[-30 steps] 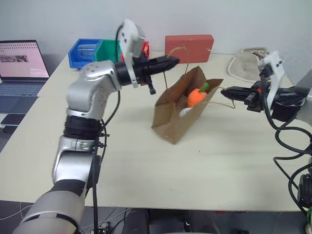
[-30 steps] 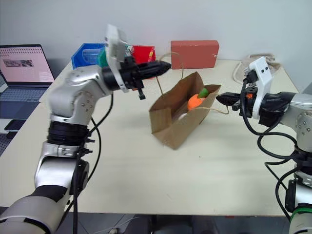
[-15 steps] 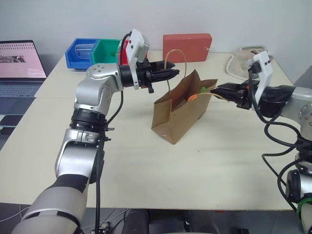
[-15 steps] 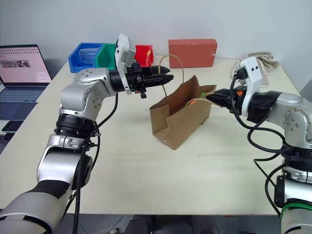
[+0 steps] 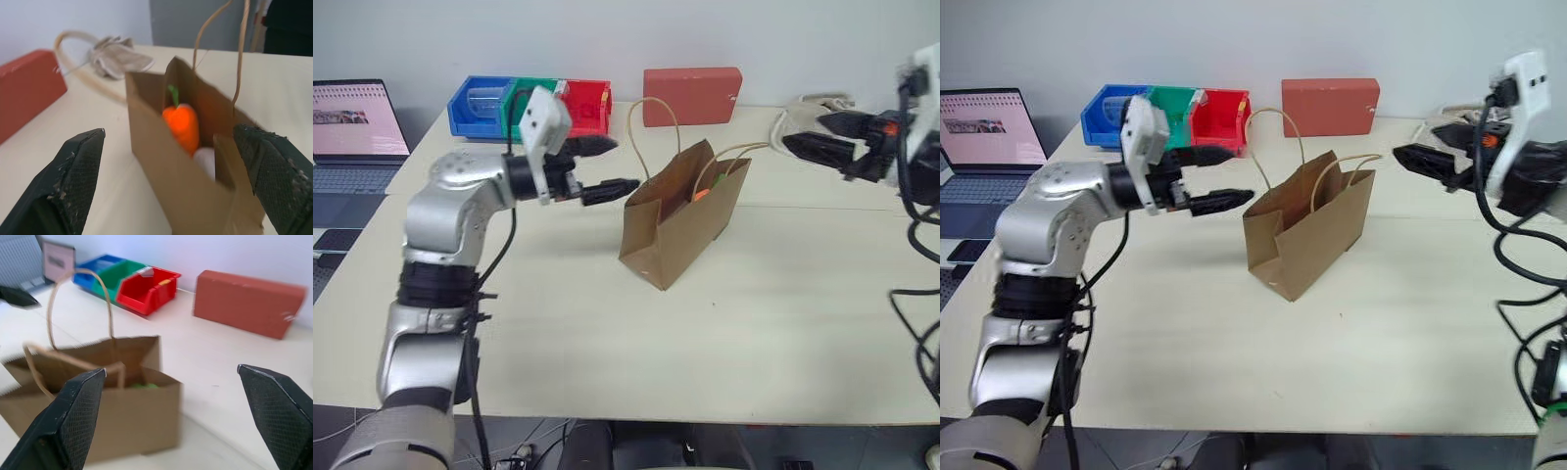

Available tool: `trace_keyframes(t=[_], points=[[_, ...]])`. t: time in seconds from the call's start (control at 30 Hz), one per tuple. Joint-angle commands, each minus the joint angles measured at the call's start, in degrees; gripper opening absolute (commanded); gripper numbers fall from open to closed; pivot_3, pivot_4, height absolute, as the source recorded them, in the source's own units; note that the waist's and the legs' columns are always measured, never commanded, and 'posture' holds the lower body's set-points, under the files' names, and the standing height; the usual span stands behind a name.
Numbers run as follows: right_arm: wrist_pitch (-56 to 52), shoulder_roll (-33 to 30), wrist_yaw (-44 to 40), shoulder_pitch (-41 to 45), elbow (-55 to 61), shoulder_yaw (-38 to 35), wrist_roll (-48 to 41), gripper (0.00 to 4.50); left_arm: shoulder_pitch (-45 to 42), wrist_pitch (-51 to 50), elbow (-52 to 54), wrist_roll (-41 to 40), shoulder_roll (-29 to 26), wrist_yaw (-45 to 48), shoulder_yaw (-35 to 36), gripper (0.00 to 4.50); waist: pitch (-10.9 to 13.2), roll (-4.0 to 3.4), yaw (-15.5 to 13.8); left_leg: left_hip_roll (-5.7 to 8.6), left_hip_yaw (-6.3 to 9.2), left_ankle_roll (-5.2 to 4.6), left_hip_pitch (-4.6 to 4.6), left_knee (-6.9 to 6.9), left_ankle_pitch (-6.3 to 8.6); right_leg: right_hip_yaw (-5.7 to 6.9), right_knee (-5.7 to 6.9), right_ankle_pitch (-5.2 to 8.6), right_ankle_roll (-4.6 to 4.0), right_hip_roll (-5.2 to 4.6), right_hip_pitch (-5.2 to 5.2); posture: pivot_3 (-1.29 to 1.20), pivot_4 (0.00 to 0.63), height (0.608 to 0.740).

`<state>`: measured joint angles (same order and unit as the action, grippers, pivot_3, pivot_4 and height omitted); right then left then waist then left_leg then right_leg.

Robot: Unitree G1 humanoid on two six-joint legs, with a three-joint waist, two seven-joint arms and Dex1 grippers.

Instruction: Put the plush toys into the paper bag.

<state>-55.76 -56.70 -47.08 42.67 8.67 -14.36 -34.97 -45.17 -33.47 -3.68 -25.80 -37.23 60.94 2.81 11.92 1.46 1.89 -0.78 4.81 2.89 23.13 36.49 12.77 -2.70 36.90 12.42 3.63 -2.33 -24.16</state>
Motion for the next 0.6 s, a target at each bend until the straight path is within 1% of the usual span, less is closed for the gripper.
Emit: trace_keyframes(t=[0.03, 0.13, 0.23, 0.3, 0.4, 0.6], points=[[11.42, -2.71, -8.23, -5.22, 3.45, -1.67, 1.50, 4.50, 4.81, -2.64, 6.93, -3.70, -1.56, -1.56, 4.22, 4.47, 0.00, 0.00, 0.03, 0.00, -0.01, 0.00, -0.01, 0.00, 0.00, -0.01, 0.01, 0.00, 0.00, 0.00, 0.00, 0.00, 0.150, 0.740], [14.76, -4.23, -13.26, -9.51, 5.71, -2.85, 0.17, 4.50, 10.13, -4.52, 11.27, -7.18, -0.73, -2.91, 6.44, 4.47, 0.00, 0.00, 0.13, -0.01, -0.11, 0.00, -0.10, 0.02, 0.00, -0.08, 0.04, -0.01, 0.01, -0.01, 0.04, 0.00, 0.150, 0.740], [11.48, -4.88, -18.21, -13.15, 11.34, -3.53, -6.71, 4.50, 14.30, -4.02, 14.06, -8.37, 2.42, -5.47, 5.74, 4.47, 0.00, 0.00, -0.01, -0.02, -0.11, 0.00, -0.17, 0.04, -0.01, -0.08, 0.07, -0.02, 0.02, -0.01, 0.10, 0.00, 0.150, 0.740], [10.07, -4.17, -17.32, -13.02, 13.74, -2.87, -9.11, 4.50, 14.54, -3.07, 12.73, -8.25, 4.94, -6.92, 4.88, 4.47, 0.00, 0.00, -0.06, -0.02, -0.10, 0.01, -0.18, 0.09, -0.01, -0.06, 0.08, -0.03, 0.03, 0.00, 0.14, 0.00, 0.150, 0.740], [7.82, -3.30, -14.99, -12.79, 16.32, -2.21, -11.61, 4.50, 13.84, 0.48, 9.62, -5.21, 6.62, -6.30, 1.90, 4.47, -0.01, 0.01, -0.09, -0.02, -0.10, 0.01, -0.16, 0.26, 0.00, -0.07, 0.08, -0.08, 0.08, 0.00, 0.19, 0.00, 0.150, 0.740], [6.66, -4.03, -14.62, -14.56, 18.02, -2.33, -13.48, 4.50, 12.19, 2.45, 6.38, -5.38, 6.95, -2.78, -0.32, 4.47, -0.01, 0.01, -0.15, -0.01, -0.13, 0.01, -0.13, 0.34, 0.00, -0.10, 0.06, -0.10, 0.06, 0.00, 0.19, 0.00, 0.150, 0.740]])
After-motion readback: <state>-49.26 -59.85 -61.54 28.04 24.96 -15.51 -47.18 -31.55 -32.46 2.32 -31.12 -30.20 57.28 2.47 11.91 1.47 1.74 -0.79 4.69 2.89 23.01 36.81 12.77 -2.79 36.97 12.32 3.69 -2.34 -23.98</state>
